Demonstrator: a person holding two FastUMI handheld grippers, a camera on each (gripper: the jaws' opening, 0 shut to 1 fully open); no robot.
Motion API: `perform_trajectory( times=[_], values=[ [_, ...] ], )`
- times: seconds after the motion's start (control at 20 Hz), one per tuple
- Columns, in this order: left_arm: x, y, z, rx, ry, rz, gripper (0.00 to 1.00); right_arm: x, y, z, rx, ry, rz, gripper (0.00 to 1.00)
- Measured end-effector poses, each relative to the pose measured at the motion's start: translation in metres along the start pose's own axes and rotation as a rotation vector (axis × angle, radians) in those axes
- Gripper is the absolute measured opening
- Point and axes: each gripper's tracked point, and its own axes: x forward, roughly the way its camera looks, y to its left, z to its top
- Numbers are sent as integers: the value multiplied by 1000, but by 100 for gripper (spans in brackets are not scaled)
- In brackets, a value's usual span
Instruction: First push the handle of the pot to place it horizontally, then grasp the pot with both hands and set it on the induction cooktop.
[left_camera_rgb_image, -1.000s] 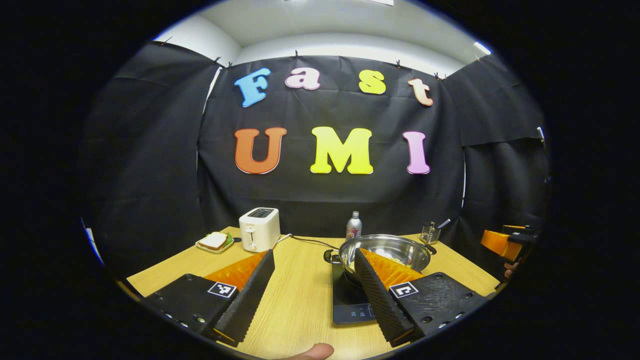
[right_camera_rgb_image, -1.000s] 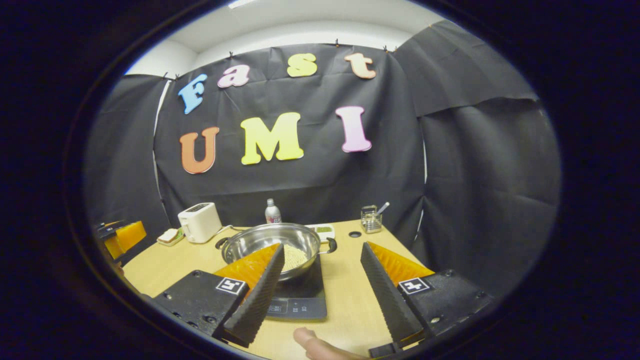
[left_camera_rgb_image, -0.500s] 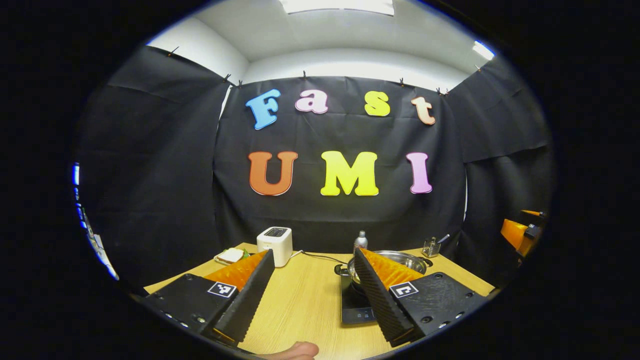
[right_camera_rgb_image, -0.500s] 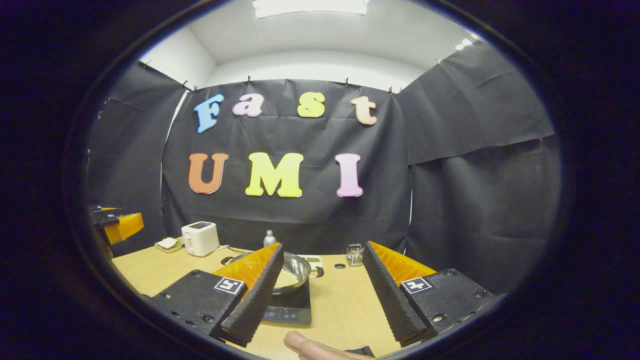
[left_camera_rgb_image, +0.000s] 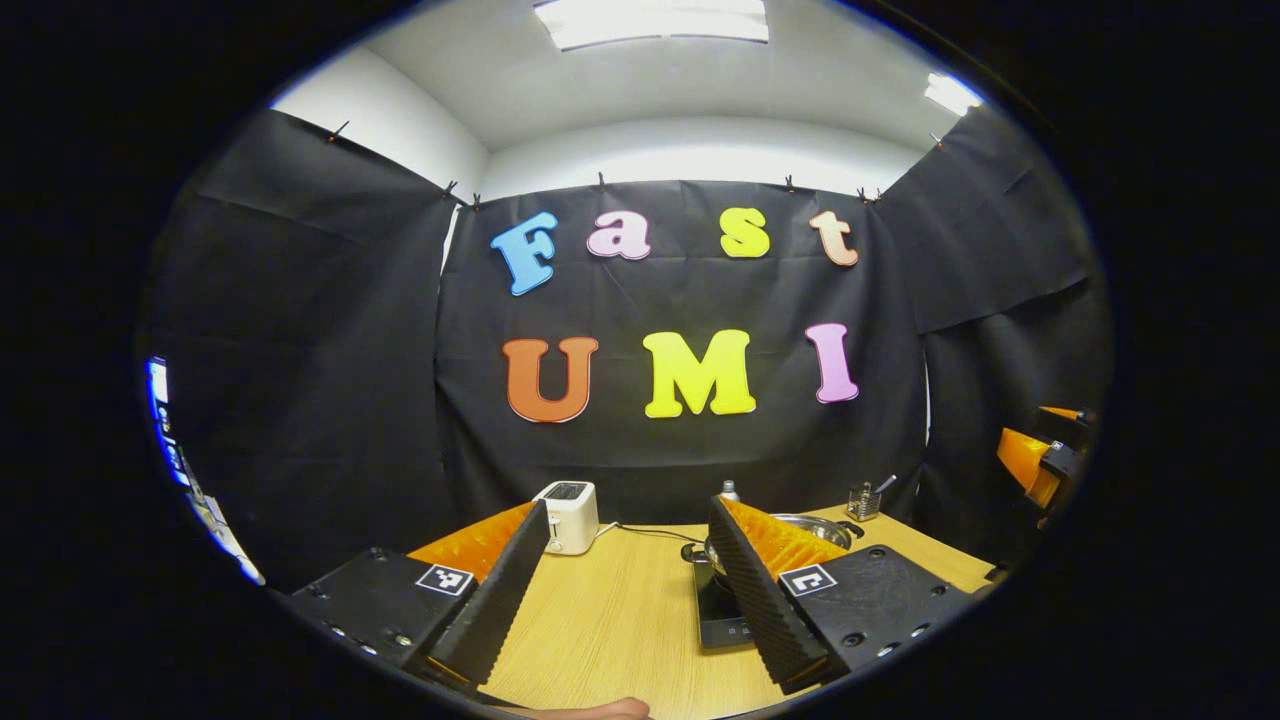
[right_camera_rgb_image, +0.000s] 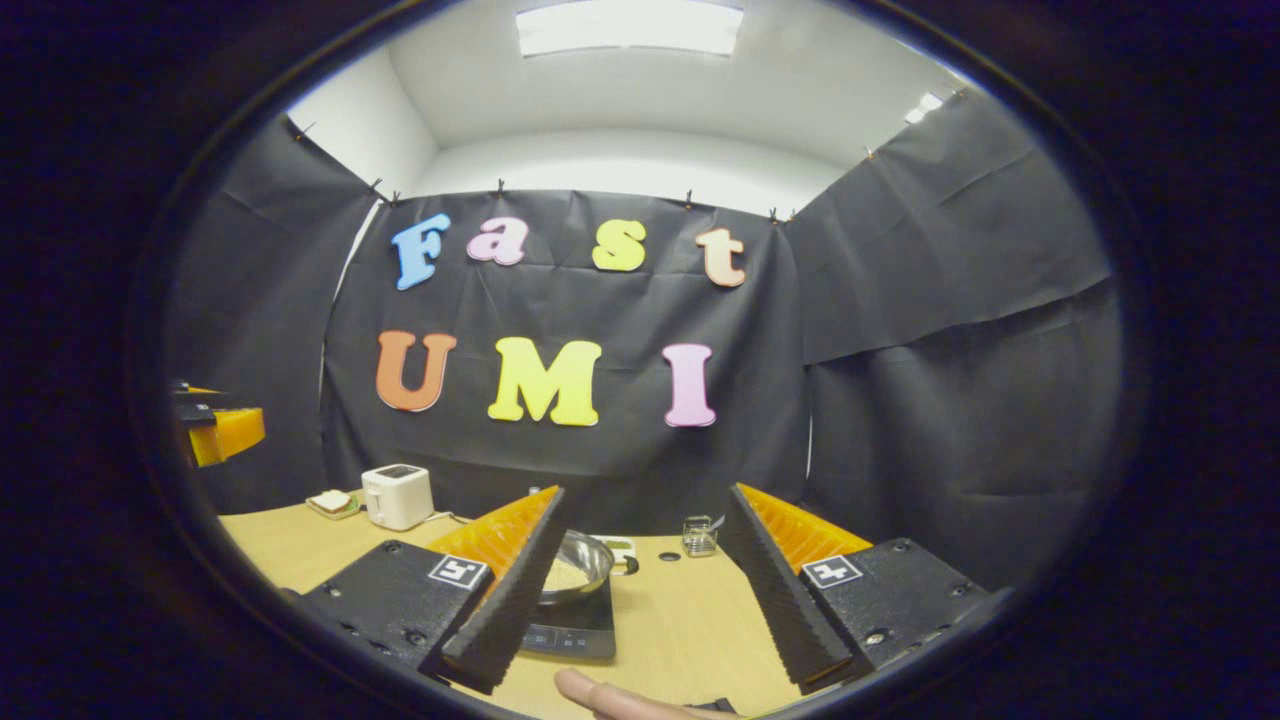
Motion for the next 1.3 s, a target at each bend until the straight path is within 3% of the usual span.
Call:
perform_trajectory(
  times=[1.3],
  values=[
    [0,-30,-6,35,17,-42,96,-1,-32,2,38,-19,-12,96]
  ],
)
